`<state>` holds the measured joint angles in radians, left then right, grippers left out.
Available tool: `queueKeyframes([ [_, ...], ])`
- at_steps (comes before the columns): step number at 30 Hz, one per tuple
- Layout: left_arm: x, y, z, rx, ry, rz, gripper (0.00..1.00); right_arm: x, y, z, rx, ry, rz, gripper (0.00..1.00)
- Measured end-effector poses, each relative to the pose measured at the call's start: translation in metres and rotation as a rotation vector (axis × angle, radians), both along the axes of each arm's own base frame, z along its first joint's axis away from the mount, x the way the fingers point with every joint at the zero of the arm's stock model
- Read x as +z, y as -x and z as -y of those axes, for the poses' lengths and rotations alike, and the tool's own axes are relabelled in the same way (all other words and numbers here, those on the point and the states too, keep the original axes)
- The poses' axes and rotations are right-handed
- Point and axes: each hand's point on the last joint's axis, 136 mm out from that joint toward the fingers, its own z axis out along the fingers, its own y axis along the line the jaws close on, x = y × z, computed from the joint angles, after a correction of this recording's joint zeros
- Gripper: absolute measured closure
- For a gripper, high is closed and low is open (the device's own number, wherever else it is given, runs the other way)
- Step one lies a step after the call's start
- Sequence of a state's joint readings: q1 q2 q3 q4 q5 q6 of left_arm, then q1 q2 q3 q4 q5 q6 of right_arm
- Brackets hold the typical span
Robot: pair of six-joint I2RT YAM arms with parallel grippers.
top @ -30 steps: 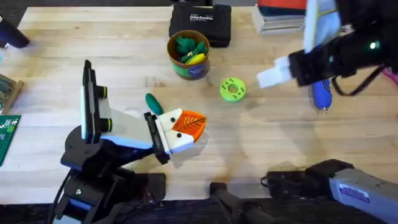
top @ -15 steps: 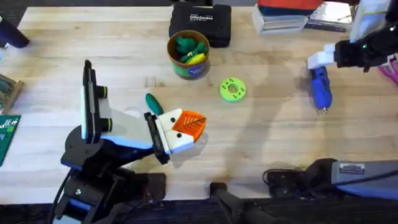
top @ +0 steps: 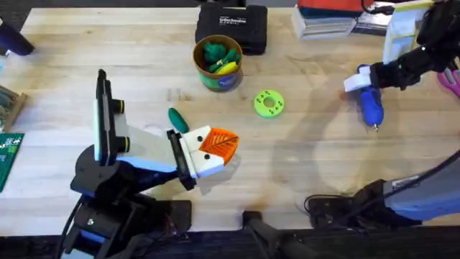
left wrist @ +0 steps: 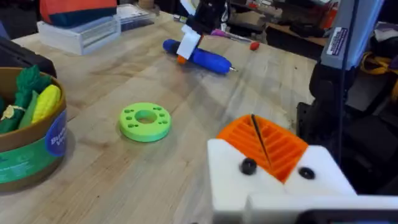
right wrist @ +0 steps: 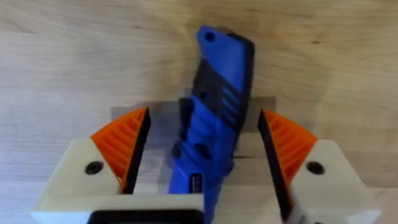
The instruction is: Pick up the gripper from the table and insert it into the empty holder that is missing its gripper. Then pick up a screw, insert it into the mounting hole, and use the screwdriver to tighten it. Finally, clean up the table by picking up the vegetable and placing it into the bucket.
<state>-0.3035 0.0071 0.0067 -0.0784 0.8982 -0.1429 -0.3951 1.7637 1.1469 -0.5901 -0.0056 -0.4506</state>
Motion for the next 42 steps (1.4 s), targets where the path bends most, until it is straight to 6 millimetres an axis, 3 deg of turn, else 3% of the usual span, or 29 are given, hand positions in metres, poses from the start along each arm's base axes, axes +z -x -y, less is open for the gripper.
queueKeyframes([
  [7,0.000,0.000,0.000,0.000,0.000,0.000,0.996,0.000,-0.011,-0.004,0.016,-0.026,0.044,0.013],
  [13,0.000,0.000,0.000,0.000,0.000,0.000,0.996,0.000,-0.012,-0.004,0.020,-0.028,0.048,0.199],
  [21,0.000,0.000,0.000,0.000,0.000,0.000,0.996,0.000,-0.012,-0.004,0.020,-0.028,0.048,0.231],
  [26,0.000,0.000,0.000,0.000,0.000,0.000,0.996,-0.008,-0.011,-0.005,0.014,-0.040,0.033,0.371],
  [30,0.000,0.000,0.000,0.000,0.000,0.000,0.997,-0.007,-0.015,-0.005,0.012,-0.043,0.050,0.694],
  [33,0.000,0.000,0.000,0.000,0.000,0.000,0.997,-0.007,-0.016,-0.003,0.008,-0.041,0.054,0.778],
  [36,0.000,0.000,0.000,0.000,0.000,0.000,0.997,-0.007,-0.016,-0.004,0.008,-0.042,0.053,0.967],
  [42,0.000,0.000,0.000,0.000,0.000,0.000,0.997,-0.006,-0.014,-0.005,0.008,-0.045,0.049,0.973],
])
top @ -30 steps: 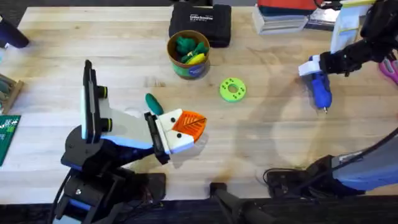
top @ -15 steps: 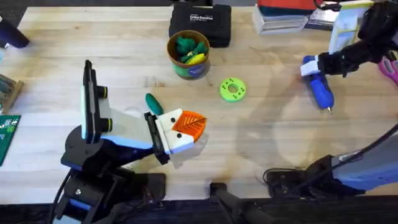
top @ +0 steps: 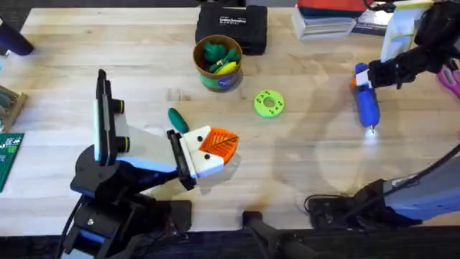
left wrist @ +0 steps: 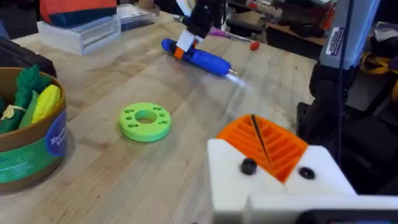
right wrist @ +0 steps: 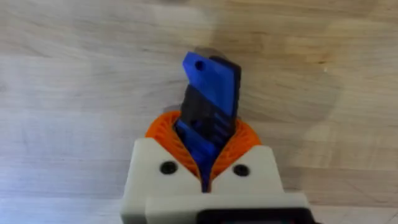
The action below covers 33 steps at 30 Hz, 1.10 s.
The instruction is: Pick up the gripper from the table and insert it into the empty holder that is missing its gripper. Then pick up a screw, insert it into the mounting hole, and use the screwdriver to tighten it. Finally, clean up the table by picking up the vegetable and placing it into the bucket.
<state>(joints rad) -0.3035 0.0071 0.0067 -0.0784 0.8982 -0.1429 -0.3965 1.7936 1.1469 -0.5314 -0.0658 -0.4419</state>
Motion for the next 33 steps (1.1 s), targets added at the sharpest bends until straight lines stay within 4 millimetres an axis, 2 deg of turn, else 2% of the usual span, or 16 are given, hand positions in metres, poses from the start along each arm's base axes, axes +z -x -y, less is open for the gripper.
queueKeyframes([
  [3,0.000,0.000,0.000,0.000,0.000,0.000,0.997,0.006,0.003,-0.001,0.000,0.001,0.003,0.973],
  [6,0.000,0.000,0.000,0.000,0.000,0.000,0.997,0.025,0.004,-0.002,-0.002,0.018,0.046,0.973],
  [13,0.000,0.000,0.000,0.000,0.000,0.000,0.997,0.117,0.002,-0.003,-0.081,0.073,0.288,0.974],
  [17,0.000,0.000,0.000,0.000,0.000,0.000,0.997,0.159,0.012,-0.016,-0.106,0.084,0.419,0.974],
  [20,0.000,0.000,0.000,0.000,0.000,0.000,0.997,0.174,0.023,-0.039,-0.090,0.076,0.507,0.974],
  [25,0.000,0.000,0.000,0.000,0.000,0.000,0.997,0.195,0.038,-0.091,-0.029,0.013,0.687,0.974],
  [29,0.000,0.000,0.000,0.000,0.000,0.000,0.997,0.229,0.048,-0.153,0.116,-0.122,0.890,0.974],
  [33,0.000,0.000,0.000,0.000,0.000,0.000,0.997,0.257,0.064,-0.211,0.267,-0.279,0.998,0.974],
])
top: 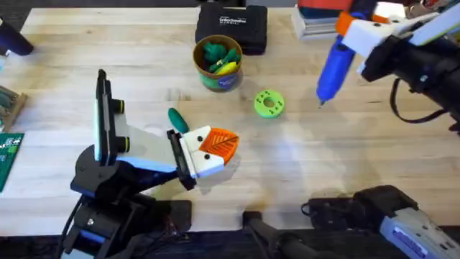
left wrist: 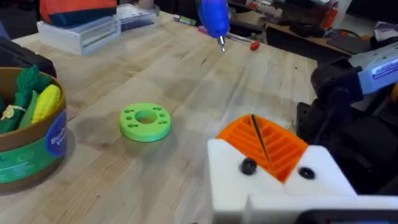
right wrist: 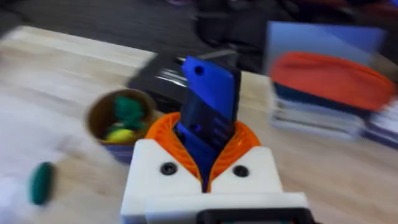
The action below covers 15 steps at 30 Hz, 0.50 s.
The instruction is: Pick up the gripper from the table and insert it into the empty holder that is missing its gripper. Then pick up a screw, insert it into the mounting hole, and use the screwdriver to tighten it. Finally, clean up the table by picking up the vegetable and placing it into the bucket.
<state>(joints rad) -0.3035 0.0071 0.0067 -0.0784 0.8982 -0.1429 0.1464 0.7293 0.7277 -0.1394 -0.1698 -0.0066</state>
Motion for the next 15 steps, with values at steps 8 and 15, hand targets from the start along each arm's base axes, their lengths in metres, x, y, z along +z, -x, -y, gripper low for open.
queueKeyframes([
  [8,0.000,0.000,0.000,0.000,0.000,0.000,0.997,0.042,0.038,-0.099,0.347,-0.123,0.133,0.974],
  [15,0.000,0.000,0.000,-0.003,0.000,0.000,0.997,0.098,0.087,-0.172,0.630,-0.265,0.338,0.974],
])
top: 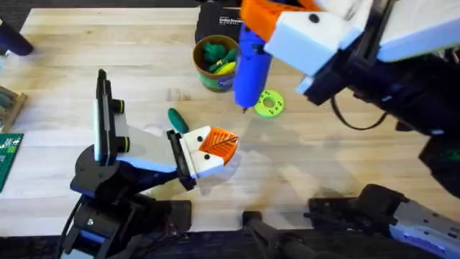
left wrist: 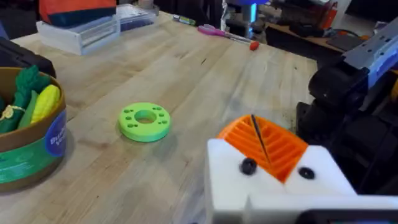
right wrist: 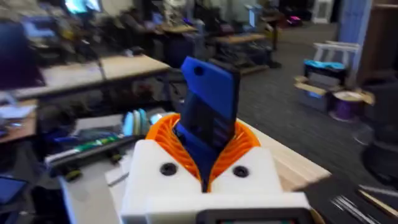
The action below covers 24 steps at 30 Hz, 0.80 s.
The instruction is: Pick up the gripper from the table and insert it into the empty holder that is missing its gripper. Then pick up a screw, insert it into the mounting hole, and use the screwdriver to tighten it. Finally, clean up the table by picking up the vegetable and placing it into the bucket.
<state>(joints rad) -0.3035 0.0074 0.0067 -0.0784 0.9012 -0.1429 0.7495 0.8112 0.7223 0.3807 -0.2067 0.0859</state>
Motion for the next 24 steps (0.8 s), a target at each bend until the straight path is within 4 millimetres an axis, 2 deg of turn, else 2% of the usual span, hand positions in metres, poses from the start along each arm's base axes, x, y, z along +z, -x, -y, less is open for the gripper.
queueKeyframes([
  [6,0.000,0.000,0.000,0.000,0.000,0.000,0.997,0.004,0.018,-0.038,0.126,-0.054,0.010,0.974],
  [12,0.000,0.000,0.000,0.000,0.000,0.000,0.997,-0.015,0.022,-0.066,0.180,-0.012,-0.009,0.974],
  [24,0.000,0.000,0.000,0.000,0.000,0.000,0.997,-0.035,0.033,-0.092,0.227,0.064,0.046,0.974],
])
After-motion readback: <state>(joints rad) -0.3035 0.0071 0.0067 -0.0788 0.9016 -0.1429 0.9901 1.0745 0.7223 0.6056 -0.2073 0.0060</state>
